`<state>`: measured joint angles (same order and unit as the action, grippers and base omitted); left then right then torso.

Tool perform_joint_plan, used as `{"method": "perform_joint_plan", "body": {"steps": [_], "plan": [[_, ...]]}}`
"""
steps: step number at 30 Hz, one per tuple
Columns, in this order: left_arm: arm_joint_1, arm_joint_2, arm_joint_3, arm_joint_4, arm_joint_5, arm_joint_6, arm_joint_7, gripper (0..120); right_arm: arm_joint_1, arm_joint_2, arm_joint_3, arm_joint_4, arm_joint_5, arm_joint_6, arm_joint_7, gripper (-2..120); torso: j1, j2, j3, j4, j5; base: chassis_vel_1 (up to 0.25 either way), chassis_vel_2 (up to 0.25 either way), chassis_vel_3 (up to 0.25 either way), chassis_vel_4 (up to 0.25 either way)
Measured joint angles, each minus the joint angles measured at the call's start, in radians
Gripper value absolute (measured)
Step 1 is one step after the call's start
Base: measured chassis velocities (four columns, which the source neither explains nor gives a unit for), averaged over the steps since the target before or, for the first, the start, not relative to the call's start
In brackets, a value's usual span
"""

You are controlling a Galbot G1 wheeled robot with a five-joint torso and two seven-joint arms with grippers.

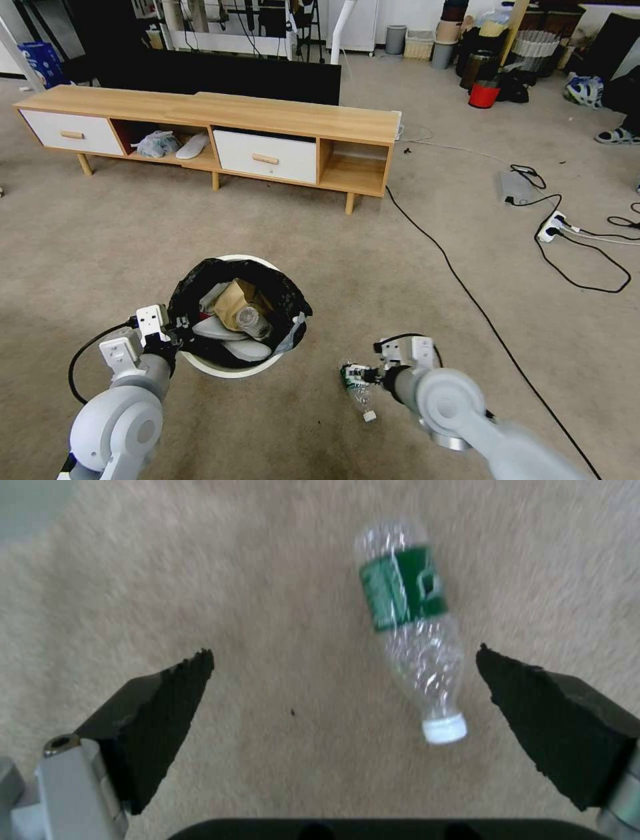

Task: Pick up the trash bin and place the garbage on the floor into it.

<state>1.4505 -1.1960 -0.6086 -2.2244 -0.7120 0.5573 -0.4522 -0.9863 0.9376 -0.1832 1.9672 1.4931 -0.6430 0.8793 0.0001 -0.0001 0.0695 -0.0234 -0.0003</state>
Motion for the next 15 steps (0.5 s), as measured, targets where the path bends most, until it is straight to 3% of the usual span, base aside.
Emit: {"method": "perform_joint_plan", "body": {"steps": [7, 15], "plan": [[-0.004, 0.005, -0.011, -0.001, -0.019, -0.003, 0.003, 0, 0.008, 0.027, -0.014, -0.101, 0.013, -0.018, 0.019, 100, 0.000, 0.000, 0.000, 0.0001, 0.0002, 0.000, 0.000, 0.000, 0.000], [-0.004, 0.006, 0.001, 0.007, -0.016, -0.010, 0.016, 0, 0.017, 0.037, -0.002, -0.232, -0.039, -0.026, -0.035, 100, 0.000, 0.000, 0.000, -0.0001, 0.0004, 0.000, 0.000, 0.000, 0.000]]}}
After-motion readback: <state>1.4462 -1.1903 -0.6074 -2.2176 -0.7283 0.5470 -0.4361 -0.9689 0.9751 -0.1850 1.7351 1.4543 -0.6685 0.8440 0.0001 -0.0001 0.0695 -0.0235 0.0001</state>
